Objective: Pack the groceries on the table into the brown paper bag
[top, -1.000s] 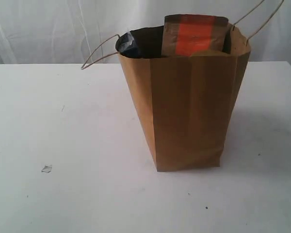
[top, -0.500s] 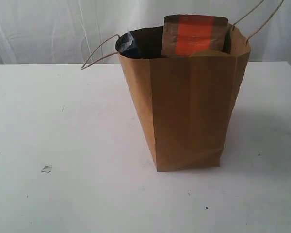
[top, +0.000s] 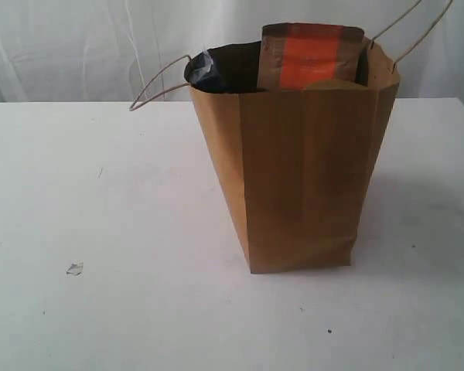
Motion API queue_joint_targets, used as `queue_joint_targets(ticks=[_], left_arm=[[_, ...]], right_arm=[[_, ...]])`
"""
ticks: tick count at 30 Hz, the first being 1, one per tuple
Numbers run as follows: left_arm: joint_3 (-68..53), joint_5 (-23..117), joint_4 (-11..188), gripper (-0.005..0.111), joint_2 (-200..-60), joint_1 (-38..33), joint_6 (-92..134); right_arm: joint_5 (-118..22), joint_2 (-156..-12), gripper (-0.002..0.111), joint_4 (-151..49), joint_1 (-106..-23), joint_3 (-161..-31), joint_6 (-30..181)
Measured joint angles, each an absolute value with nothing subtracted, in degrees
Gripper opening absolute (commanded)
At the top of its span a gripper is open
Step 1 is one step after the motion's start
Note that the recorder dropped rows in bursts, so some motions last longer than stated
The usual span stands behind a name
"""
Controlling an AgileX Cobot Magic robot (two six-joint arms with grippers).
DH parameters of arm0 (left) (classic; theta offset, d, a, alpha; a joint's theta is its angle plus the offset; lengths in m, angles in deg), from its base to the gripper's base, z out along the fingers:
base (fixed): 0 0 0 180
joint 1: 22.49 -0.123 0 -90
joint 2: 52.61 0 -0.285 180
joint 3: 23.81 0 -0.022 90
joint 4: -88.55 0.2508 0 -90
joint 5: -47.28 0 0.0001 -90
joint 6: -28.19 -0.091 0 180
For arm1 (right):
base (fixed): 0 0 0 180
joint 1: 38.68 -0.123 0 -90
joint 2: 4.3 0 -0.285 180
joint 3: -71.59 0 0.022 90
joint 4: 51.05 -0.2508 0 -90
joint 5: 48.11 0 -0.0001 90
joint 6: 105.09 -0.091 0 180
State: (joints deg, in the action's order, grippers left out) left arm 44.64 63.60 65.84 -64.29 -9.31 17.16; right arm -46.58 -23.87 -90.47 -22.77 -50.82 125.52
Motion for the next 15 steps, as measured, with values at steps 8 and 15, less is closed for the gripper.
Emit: queue_joint_targets(ticks=[8,15], left_arm=[[44.6,63.6,65.8,0.0,-64.3,-9.3,17.2],[44.6,63.6,65.8,0.0,-64.3,-9.3,17.2]], right_arm=[[-53.0,-13.7,0.0,-52.1,-27.8,-32.2,80.4],[-28.8,-12.5,0.0,-43.2,-28.4,-31.3,65.4]])
